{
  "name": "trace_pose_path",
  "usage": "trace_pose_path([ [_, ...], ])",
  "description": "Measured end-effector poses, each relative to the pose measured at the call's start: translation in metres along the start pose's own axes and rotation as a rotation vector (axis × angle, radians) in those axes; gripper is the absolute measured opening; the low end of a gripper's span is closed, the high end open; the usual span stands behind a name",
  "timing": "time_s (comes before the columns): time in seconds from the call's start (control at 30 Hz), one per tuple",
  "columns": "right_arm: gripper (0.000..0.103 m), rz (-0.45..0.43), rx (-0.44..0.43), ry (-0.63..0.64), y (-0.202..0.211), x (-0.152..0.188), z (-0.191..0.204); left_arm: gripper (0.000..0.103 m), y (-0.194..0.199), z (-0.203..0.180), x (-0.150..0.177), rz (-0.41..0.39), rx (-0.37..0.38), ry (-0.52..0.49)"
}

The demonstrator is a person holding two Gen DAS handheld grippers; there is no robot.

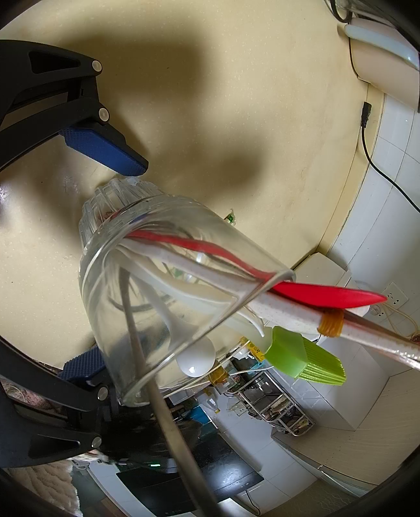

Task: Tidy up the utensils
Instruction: 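Grasp the wooden chopsticks in their paper sleeve with the right tool, then lift the chopsticks upright and carry them toward the tumbler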

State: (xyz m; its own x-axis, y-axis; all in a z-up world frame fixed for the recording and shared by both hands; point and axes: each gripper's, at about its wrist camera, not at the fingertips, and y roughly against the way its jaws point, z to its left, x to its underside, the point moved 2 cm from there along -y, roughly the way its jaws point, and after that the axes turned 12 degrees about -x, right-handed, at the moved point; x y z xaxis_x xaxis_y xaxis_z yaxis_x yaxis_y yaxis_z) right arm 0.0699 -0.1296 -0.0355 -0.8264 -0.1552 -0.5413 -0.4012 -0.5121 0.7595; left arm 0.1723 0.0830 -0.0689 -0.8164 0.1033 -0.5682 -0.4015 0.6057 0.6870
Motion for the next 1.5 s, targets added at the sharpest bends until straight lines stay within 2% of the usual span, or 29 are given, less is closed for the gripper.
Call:
trace_pose_path([
  [0.13, 0.022, 0.007, -0.017, -0.002, -0.024, -0.038, -0.005, 0.099, 0.000, 0.000, 0.000, 0.000, 0.000, 0.000],
  [0.27, 0.025, 0.046, 0.018, 0.039, -0.055, -0.068, -0.005, 0.099, 0.000, 0.000, 0.000, 0.000, 0.000, 0.000],
  [0.47, 0.026, 0.057, 0.065, 0.102, -0.081, -0.091, -0.003, 0.099, 0.000, 0.000, 0.000, 0.000, 0.000, 0.000],
  [0.6, 0.026, 0.047, 0.124, 0.172, -0.091, -0.096, -0.001, 0.099, 0.000, 0.000, 0.000, 0.000, 0.000, 0.000],
  [0.73, 0.025, 0.034, 0.105, 0.187, -0.091, -0.094, -0.006, 0.099, 0.000, 0.000, 0.000, 0.000, 0.000, 0.000],
  [0.8, 0.014, 0.033, 0.097, 0.194, -0.087, -0.089, -0.003, 0.099, 0.000, 0.000, 0.000, 0.000, 0.000, 0.000],
  [0.83, 0.013, 0.032, 0.097, 0.197, -0.083, -0.084, -0.002, 0.099, 0.000, 0.000, 0.000, 0.000, 0.000, 0.000],
  [1.03, 0.011, 0.015, 0.073, 0.147, -0.081, -0.083, -0.007, 0.099, 0.000, 0.000, 0.000, 0.000, 0.000, 0.000],
  [1.13, 0.011, -0.035, 0.036, 0.100, -0.069, -0.084, -0.013, 0.099, 0.000, 0.000, 0.000, 0.000, 0.000, 0.000],
  [1.27, 0.011, -0.146, 0.002, 0.059, -0.043, -0.088, -0.017, 0.099, 0.000, 0.000, 0.000, 0.000, 0.000, 0.000],
  [1.5, 0.011, -0.345, -0.004, 0.077, 0.008, -0.091, -0.005, 0.099, 0.000, 0.000, 0.000, 0.000, 0.000, 0.000],
])
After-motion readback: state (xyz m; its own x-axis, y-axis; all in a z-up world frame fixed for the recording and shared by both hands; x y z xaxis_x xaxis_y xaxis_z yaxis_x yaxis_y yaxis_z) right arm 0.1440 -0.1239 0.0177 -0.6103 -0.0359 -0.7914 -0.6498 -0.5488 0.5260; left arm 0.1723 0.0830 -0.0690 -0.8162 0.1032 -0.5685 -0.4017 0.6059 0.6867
